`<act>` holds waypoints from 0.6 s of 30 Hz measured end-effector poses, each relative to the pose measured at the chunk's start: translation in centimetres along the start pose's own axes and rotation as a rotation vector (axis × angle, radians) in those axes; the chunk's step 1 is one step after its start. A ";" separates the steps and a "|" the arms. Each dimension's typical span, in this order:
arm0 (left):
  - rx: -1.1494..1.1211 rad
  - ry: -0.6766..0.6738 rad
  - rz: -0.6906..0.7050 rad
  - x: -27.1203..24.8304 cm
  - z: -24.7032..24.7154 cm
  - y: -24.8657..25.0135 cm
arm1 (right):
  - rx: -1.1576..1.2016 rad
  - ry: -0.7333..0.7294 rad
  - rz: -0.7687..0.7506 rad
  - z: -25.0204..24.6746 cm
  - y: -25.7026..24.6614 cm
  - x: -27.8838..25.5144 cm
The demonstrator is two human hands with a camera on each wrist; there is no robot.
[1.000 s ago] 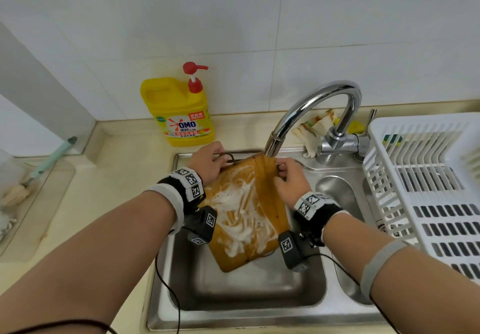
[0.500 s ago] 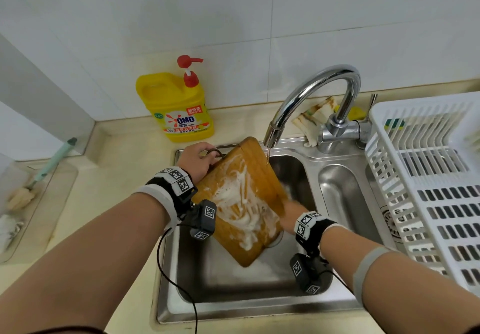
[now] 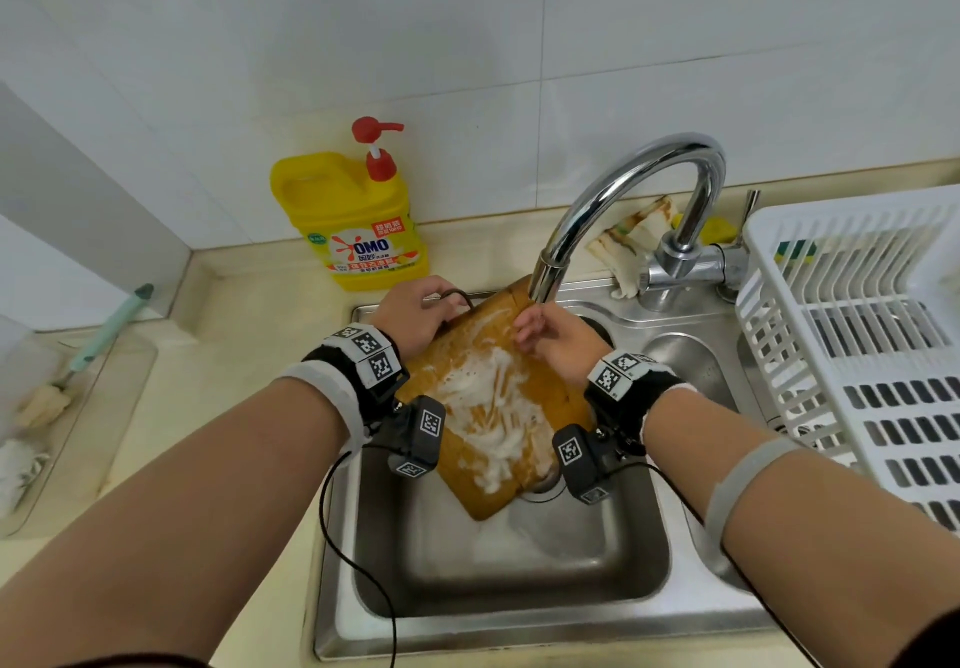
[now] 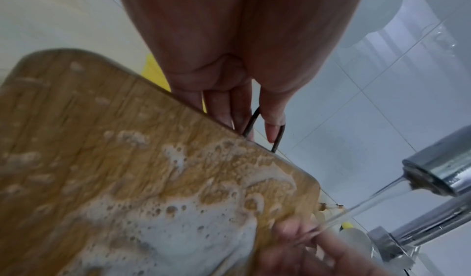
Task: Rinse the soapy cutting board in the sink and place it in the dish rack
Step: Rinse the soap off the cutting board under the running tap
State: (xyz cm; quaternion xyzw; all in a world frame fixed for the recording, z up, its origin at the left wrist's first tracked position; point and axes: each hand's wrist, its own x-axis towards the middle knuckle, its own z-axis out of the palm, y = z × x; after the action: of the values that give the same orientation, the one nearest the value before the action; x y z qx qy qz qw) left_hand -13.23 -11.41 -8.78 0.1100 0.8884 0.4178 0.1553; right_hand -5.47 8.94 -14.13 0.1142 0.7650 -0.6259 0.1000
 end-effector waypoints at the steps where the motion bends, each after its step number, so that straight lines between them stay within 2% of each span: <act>1: 0.001 -0.004 0.000 0.3 0.1 0.0 | -0.094 -0.046 0.031 -0.5 0.7 -0.2; 3: 0.014 -0.011 0.005 0.7 0.2 0.1 | -0.261 -0.118 0.133 -1.2 2.0 -0.8; 5: -0.003 -0.021 0.011 1.0 0.4 0.4 | -0.299 -0.064 0.164 -1.8 2.3 -1.0; 8: -0.010 -0.047 0.046 1.4 0.7 1.0 | -0.125 0.069 0.044 -2.4 0.1 -0.8; 11: -0.016 -0.075 0.079 1.7 0.9 1.8 | 0.057 0.073 -0.008 -2.3 -2.9 -0.3; 14: -0.009 -0.080 0.091 2.0 1.0 1.9 | 0.075 0.043 -0.030 -2.0 -3.1 -0.4; 16: -0.013 -0.090 0.102 2.0 0.9 1.8 | 0.087 0.029 -0.025 -1.9 -1.6 -1.0; 18: -0.015 -0.093 0.118 2.0 0.8 1.8 | -0.012 -0.002 -0.008 -1.9 0.8 -1.6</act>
State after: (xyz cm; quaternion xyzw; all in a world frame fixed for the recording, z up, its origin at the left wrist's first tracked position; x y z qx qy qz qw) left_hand -14.70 -9.09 -8.26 0.1802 0.8690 0.4273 0.1725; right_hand -3.71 10.88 -13.98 0.1102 0.7689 -0.6220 0.0988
